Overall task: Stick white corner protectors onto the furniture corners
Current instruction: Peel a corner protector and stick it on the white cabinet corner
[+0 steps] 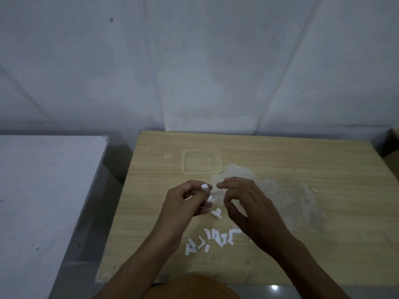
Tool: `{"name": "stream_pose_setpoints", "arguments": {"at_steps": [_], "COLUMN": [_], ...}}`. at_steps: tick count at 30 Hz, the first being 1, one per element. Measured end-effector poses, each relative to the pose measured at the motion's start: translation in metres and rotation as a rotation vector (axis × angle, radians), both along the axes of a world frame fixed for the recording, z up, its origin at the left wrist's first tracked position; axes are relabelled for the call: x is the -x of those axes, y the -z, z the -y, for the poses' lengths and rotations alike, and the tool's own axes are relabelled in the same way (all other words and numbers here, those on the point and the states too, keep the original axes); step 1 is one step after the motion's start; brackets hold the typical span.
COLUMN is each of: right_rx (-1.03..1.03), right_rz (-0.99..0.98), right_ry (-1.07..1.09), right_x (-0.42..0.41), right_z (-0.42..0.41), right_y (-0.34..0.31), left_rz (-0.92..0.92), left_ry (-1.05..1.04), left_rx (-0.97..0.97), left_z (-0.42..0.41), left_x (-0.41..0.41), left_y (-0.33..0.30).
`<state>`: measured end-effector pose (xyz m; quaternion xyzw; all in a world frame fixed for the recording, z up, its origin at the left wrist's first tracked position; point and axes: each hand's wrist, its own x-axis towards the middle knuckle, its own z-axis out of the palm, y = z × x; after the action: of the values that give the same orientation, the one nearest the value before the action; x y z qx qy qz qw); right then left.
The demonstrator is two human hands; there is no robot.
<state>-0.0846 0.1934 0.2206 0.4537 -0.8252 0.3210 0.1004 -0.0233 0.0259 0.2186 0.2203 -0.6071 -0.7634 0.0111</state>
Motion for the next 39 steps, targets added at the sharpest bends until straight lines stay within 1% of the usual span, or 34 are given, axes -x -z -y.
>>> {"name": "stream_pose_setpoints", "arguments": {"at_steps": [4,7,9,11,13,15,18,19,22,23,27,29,31,33,35,39], "right_rx": [0.141,0.217,0.172,0.131,0.164,0.182,0.149,0.105,-0.097,-0.089,0.136,0.273,0.357,0.398,0.389,0.385], "right_rz": [0.21,0.39,0.57,0.802,1.028,1.128,1.154,1.141,0.979,0.953,0.974,1.031,1.11,1.167,1.171,1.164], "right_ry": [0.147,0.229,0.295,0.372,0.472,0.563,0.629,0.633,0.581,0.555,0.497,0.454,0.398,0.32,0.254,0.232], "right_x": [-0.007,-0.011,-0.014,-0.018,-0.024,-0.028,-0.029,-0.029,-0.026,-0.025,-0.021,-0.021,-0.022,-0.026,-0.029,-0.032], "right_z": [-0.004,-0.008,-0.012,-0.017,-0.02,-0.023,-0.023,-0.022,-0.019,-0.017,-0.007,-0.003,-0.001,-0.001,0.0,0.001], "right_y": [0.015,0.045,0.078,0.113,0.145,0.168,0.184,0.185,0.174,0.166,0.126,0.104,0.086,0.072,0.064,0.057], "left_rz": [0.025,0.045,0.072,0.11,0.149,0.175,0.187,0.184,0.157,0.144,0.063,0.028,0.005,-0.009,-0.024,-0.06], "left_ry": [-0.021,-0.031,-0.021,0.0,0.018,0.032,0.046,0.052,0.065,0.06,0.034,0.027,0.02,0.017,0.012,-0.003], "left_rx": [0.007,0.049,0.076,0.089,0.097,0.117,0.133,0.142,0.173,0.184,0.23,0.25,0.263,0.276,0.292,0.323], "left_z": [0.002,0.004,0.005,0.003,0.001,-0.001,-0.003,-0.004,-0.007,-0.007,-0.009,-0.011,-0.013,-0.014,-0.016,-0.015], "left_x": [0.0,-0.003,-0.008,-0.015,-0.023,-0.029,-0.034,-0.035,-0.036,-0.035,-0.032,-0.03,-0.029,-0.028,-0.028,-0.029], "left_y": [0.012,0.026,0.037,0.05,0.06,0.067,0.073,0.074,0.077,0.077,0.074,0.072,0.07,0.068,0.067,0.065]}}
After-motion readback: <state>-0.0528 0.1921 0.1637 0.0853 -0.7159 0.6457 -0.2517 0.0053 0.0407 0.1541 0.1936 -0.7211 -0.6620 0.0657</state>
